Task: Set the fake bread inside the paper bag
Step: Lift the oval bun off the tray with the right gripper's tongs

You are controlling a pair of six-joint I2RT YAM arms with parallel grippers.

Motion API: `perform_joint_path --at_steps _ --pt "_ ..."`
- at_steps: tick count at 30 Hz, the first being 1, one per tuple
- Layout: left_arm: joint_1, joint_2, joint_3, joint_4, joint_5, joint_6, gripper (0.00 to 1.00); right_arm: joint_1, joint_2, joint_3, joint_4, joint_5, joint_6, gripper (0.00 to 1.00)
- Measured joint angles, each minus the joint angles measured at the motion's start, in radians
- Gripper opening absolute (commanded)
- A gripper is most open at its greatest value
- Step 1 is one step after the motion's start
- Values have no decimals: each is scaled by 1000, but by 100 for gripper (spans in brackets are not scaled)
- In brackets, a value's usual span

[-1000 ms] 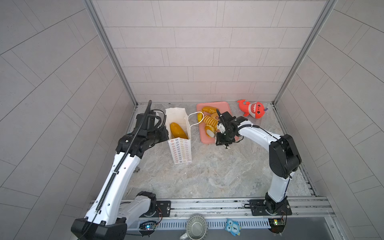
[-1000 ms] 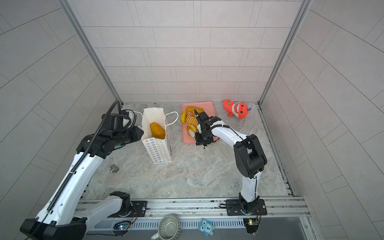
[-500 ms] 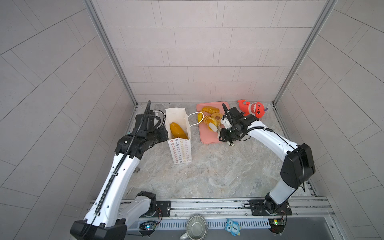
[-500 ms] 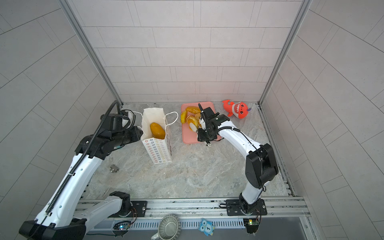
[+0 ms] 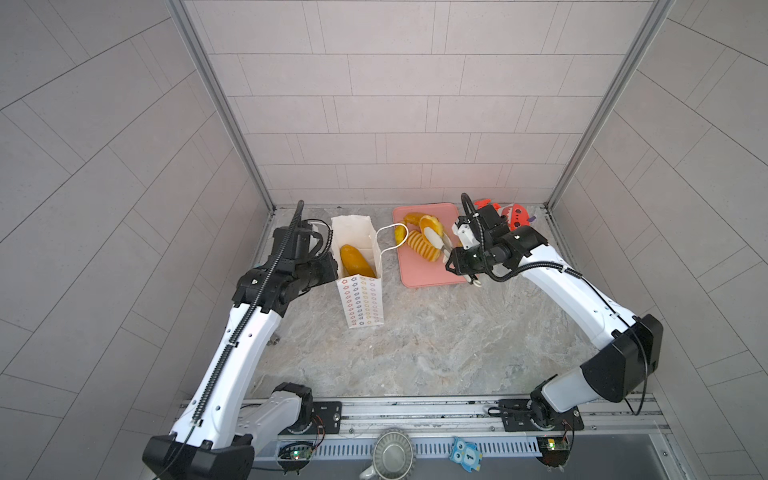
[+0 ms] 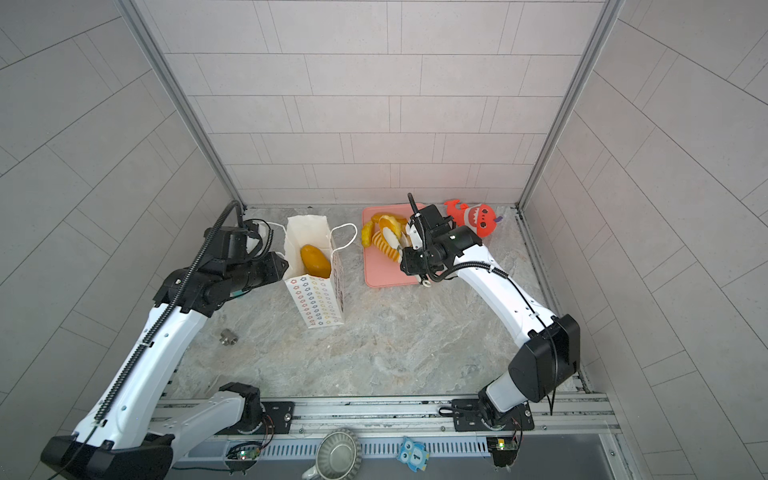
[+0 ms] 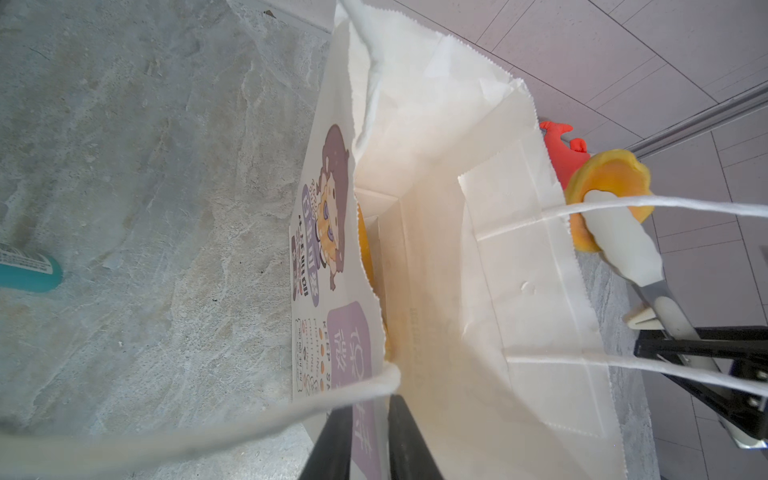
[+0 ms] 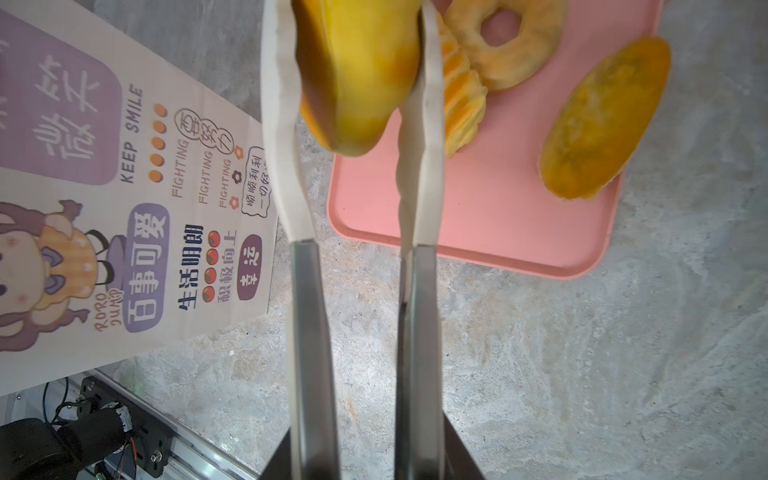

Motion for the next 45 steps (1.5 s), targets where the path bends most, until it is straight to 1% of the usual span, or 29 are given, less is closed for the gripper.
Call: perform_joint_path --at_steps 4,8,18,28,34,45 --pt "0 6 -2 5 11 -6 15 -1 -47 21 -19 26 -8 39" --pt "0 8 -2 17 16 -14 11 -2 -63 51 -29 43 -14 38" --pt "0 8 -2 18 16 -17 10 -2 -67 112 -77 53 -15 38" --pt "0 7 -2 18 15 -17 11 13 -122 213 -97 53 -15 38" --pt "0 6 -2 17 15 -17 11 50 -130 240 -104 54 -18 39" --pt "0 3 -2 17 14 -18 11 170 -129 319 -110 93 -34 39"
